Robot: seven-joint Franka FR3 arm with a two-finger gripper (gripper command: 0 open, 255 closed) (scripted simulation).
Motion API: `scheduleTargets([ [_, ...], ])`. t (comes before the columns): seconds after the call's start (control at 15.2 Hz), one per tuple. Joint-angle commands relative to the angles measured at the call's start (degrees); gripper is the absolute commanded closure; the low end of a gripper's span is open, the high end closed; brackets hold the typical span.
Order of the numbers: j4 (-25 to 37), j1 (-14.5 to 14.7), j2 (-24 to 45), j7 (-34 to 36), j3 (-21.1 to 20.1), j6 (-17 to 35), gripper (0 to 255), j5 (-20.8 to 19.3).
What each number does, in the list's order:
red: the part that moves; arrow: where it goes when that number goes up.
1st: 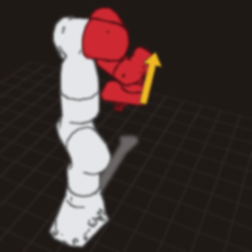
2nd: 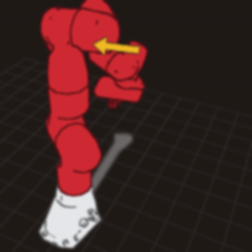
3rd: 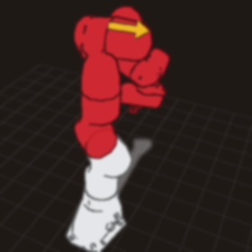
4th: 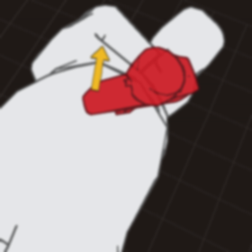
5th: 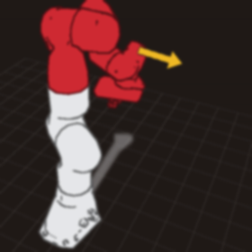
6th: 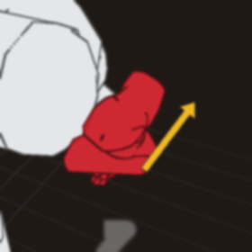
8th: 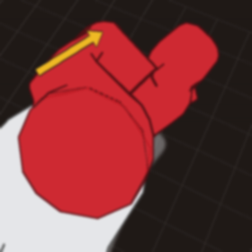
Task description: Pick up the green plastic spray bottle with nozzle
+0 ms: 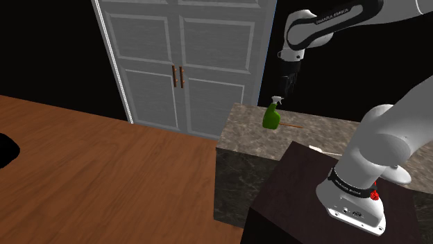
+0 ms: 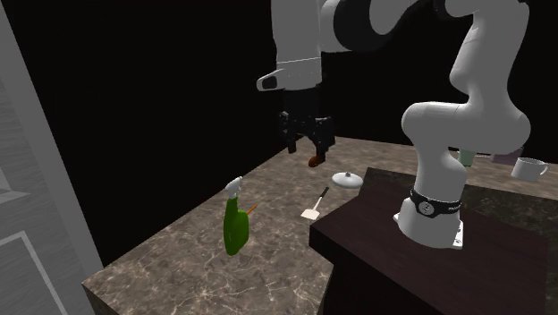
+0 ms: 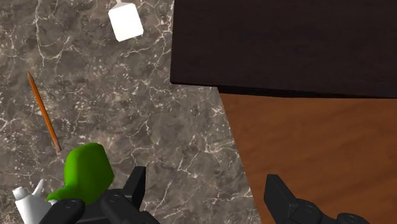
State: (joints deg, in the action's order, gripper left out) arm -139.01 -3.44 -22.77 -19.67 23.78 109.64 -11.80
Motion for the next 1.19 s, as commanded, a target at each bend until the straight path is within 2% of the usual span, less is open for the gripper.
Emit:
scheduleTargets([
  [0.0, 1.2, 0.0, 3.7, -3.3, 2.1, 3.3, 0, -0.2],
  [0.26, 5.2, 0.2, 11.9, -10.2, 5.7, 8.9, 0, 1.2],
  [0.59, 11.8, -0.2, 23.3, -19.9, 8.9, 14.7, 0, 6.4],
  [0.79, 16.7, -1.6, 30.4, -26.0, 9.5, 17.1, 0, 10.8],
  [1.06, 24.5, -5.0, 39.7, -33.4, 8.3, 18.9, 0, 16.6],
  [1.12, 25.0, -5.3, 40.2, -33.8, 8.1, 19.0, 0, 16.9],
])
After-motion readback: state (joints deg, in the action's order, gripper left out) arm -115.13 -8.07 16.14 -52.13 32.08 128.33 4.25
